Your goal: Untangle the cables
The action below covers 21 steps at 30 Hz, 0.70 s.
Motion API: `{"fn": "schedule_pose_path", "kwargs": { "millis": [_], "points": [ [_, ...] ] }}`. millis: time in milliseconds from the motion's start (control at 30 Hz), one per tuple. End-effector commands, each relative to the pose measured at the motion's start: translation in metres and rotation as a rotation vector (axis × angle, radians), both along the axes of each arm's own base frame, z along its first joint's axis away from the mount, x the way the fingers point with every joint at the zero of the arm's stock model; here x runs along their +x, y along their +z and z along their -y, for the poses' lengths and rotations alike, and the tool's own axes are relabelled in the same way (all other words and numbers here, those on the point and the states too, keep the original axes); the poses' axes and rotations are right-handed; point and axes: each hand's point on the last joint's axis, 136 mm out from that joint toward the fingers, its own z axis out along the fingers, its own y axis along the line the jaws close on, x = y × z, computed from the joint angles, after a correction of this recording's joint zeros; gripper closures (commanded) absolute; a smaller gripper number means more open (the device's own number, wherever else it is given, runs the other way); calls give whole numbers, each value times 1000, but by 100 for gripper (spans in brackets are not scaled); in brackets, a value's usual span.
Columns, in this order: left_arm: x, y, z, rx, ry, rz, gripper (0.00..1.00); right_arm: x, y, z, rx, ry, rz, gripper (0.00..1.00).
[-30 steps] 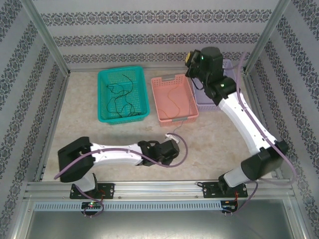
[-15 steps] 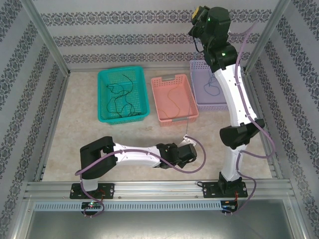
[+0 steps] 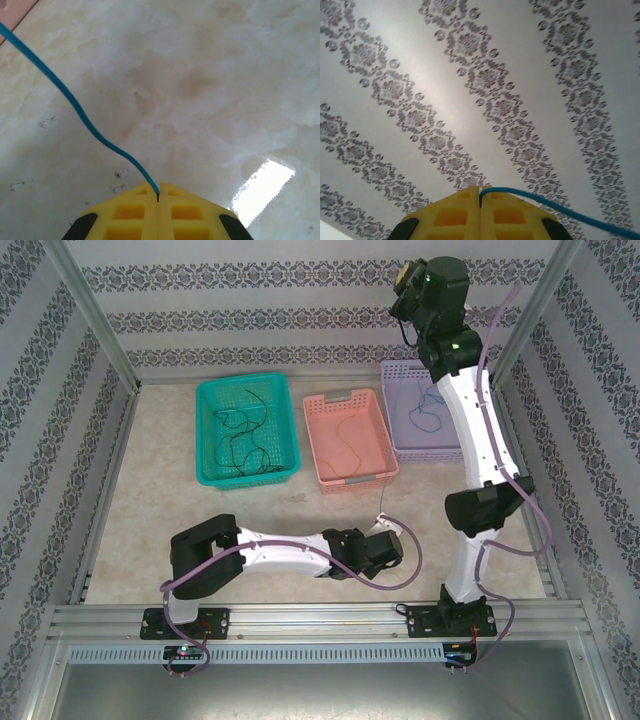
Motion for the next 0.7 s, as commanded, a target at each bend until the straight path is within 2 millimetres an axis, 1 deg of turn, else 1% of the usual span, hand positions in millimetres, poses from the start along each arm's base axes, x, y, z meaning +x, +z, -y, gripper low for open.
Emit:
{"fn": "schedule_pose_path", "kwargs": {
  "millis": [0,33,67,100,133,200,267,333,433,467,567,600,667],
  "points": [
    [-8,6,6,42,-45,1,100,-33,40,2,430,30,70,100],
    [-6,11,9,34,-42,6,99,-36,38,2,421,27,63,100],
    [-4,15,11,29,-38,6,90,-39,38,3,412,29,65,100],
    [-2,20,14,23,-31,8,77,-42,40,4,403,34,69,100],
    [0,25,14,21,-18,14,67,-45,43,5,397,37,77,100],
    [3,36,12,15,-1,31,53,-53,46,5,376,45,78,100],
    [5,49,9,2,17,48,44,-61,50,7,351,47,86,100],
    [7,61,1,-7,36,60,37,-70,54,9,324,47,92,100],
    [7,74,-15,-17,73,61,33,-77,64,16,298,26,123,100],
    [6,78,-21,-25,86,57,30,-78,71,20,288,19,144,100],
    [0,93,-40,-75,114,40,27,-74,94,30,275,13,219,100],
    [-1,97,-46,-90,126,39,25,-73,103,33,275,14,246,100],
    [-3,110,-62,-129,160,39,24,-70,120,40,262,7,293,100]
  ]
}}
